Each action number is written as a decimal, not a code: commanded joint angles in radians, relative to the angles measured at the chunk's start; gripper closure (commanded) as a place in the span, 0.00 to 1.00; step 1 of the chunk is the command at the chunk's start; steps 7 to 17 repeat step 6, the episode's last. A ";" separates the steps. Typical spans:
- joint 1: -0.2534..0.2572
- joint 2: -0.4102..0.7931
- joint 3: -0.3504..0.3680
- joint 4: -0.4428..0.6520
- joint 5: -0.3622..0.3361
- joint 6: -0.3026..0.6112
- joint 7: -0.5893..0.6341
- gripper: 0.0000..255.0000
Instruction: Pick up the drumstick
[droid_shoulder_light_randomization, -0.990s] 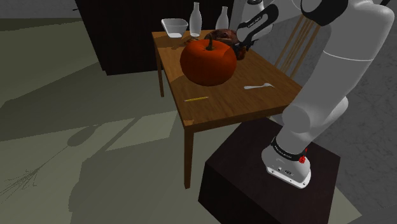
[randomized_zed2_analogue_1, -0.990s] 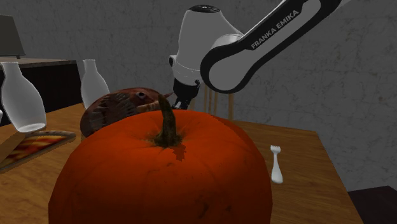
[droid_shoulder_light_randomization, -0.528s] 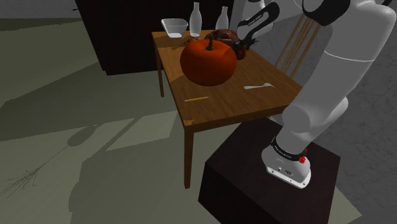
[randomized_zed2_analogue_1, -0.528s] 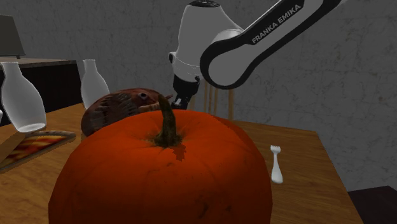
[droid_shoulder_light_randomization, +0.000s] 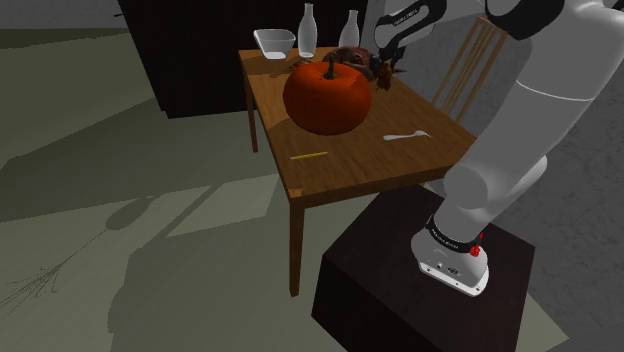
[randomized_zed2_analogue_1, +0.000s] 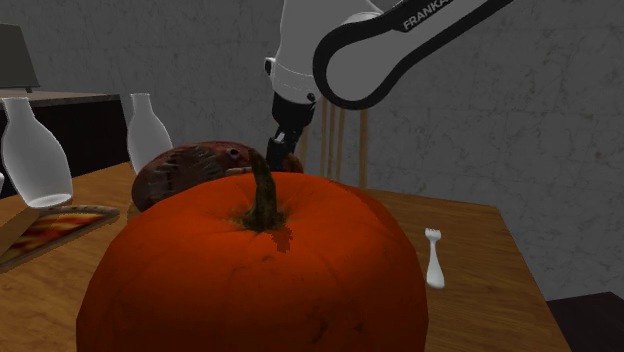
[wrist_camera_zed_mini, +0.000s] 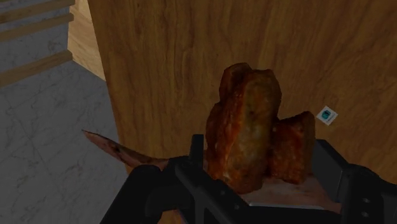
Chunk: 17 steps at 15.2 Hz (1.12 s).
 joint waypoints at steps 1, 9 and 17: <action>0.001 -0.008 0.002 0.020 0.006 -0.024 -0.009 1.00; 0.003 -0.023 0.004 0.045 0.014 -0.063 -0.022 1.00; 0.003 -0.023 0.004 0.045 0.014 -0.063 -0.022 1.00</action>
